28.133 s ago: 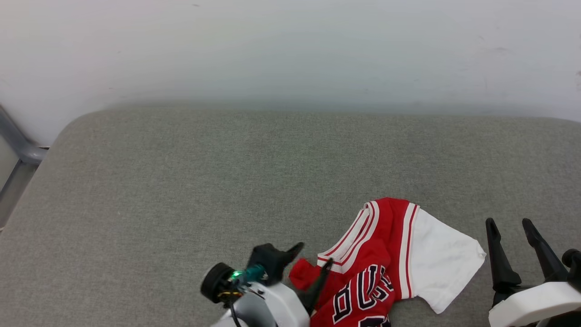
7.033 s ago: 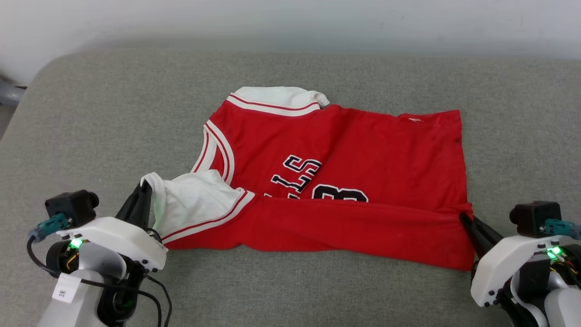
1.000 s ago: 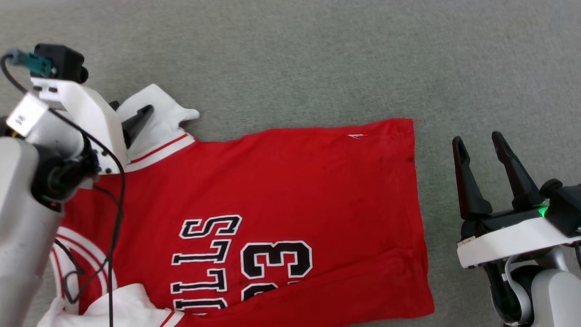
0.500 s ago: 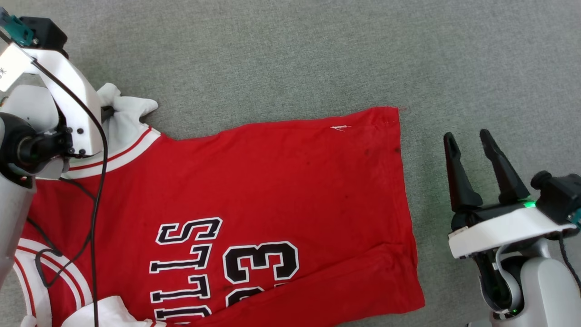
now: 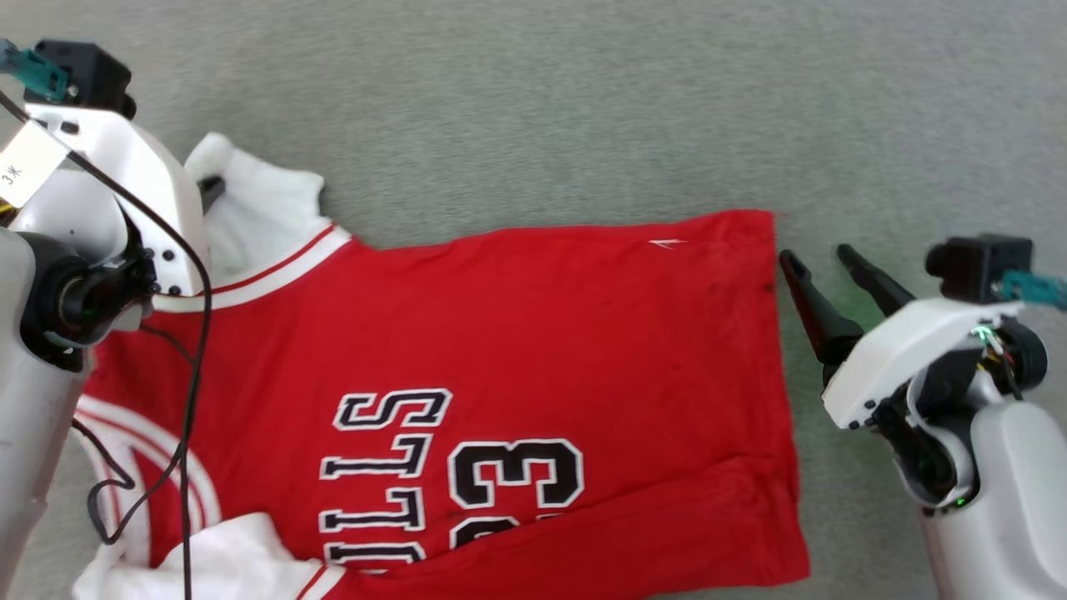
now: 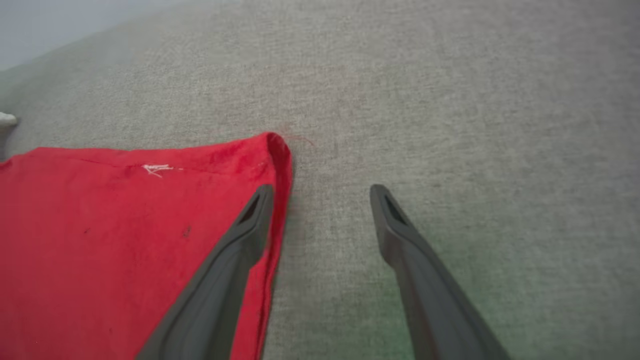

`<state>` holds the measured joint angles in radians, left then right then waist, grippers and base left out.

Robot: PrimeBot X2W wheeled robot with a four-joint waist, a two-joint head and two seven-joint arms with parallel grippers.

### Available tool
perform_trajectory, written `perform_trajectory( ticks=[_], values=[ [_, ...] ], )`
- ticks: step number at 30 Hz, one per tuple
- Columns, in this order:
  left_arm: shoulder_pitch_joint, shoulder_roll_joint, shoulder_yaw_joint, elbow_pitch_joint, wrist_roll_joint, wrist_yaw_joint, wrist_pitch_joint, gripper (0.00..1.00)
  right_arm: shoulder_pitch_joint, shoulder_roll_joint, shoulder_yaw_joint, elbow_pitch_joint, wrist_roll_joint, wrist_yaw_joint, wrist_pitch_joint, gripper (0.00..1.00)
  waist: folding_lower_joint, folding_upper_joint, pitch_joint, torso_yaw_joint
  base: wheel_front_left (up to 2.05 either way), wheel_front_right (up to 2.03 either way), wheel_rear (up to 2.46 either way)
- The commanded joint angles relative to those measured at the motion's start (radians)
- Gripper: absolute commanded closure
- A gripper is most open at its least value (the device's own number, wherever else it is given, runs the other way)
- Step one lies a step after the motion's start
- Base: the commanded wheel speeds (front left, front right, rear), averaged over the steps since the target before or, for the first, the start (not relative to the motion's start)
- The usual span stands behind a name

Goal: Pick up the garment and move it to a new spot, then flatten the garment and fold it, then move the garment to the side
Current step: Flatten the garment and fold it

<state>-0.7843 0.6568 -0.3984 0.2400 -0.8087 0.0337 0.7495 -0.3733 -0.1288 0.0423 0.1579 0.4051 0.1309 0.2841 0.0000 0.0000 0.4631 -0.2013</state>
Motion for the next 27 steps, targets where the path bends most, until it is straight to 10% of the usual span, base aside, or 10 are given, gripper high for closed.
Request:
perform_trajectory(
  ticks=[1,15,16,18,19,27],
  values=[
    [0.014,0.000,0.005,-0.024,0.010,-0.004,-0.028,1.00,-0.034,-0.021,0.013,0.002,0.019,0.000,0.042,0.00,0.0000,0.0000,-0.006,0.035,0.00,0.00,0.00],
    [0.042,-0.043,-0.017,-0.100,0.028,-0.021,-0.125,1.00,-0.130,-0.159,0.173,0.092,0.080,0.000,0.462,0.00,0.0000,0.0000,0.017,0.145,0.00,0.00,0.00],
    [0.044,-0.050,-0.017,-0.097,0.026,-0.021,-0.133,1.00,-0.125,-0.159,0.183,0.110,0.086,0.000,0.492,0.17,0.0000,0.0000,0.017,0.149,0.00,0.00,0.00],
    [0.046,-0.054,-0.021,-0.089,0.029,-0.026,-0.147,1.00,-0.123,-0.159,0.199,0.134,0.103,0.001,0.520,0.86,0.0000,0.0000,0.018,0.157,0.00,0.00,0.00],
    [0.048,-0.058,-0.024,-0.083,0.031,-0.029,-0.152,1.00,-0.123,-0.156,0.202,0.144,0.124,0.001,0.530,1.00,0.0000,0.0000,0.016,0.161,0.00,0.00,0.00],
    [0.073,-0.069,-0.020,-0.048,0.029,-0.042,-0.213,1.00,-0.147,-0.202,0.136,0.107,0.140,-0.001,0.483,1.00,0.0000,0.0000,-0.039,0.174,0.00,0.00,0.00]
  ],
)
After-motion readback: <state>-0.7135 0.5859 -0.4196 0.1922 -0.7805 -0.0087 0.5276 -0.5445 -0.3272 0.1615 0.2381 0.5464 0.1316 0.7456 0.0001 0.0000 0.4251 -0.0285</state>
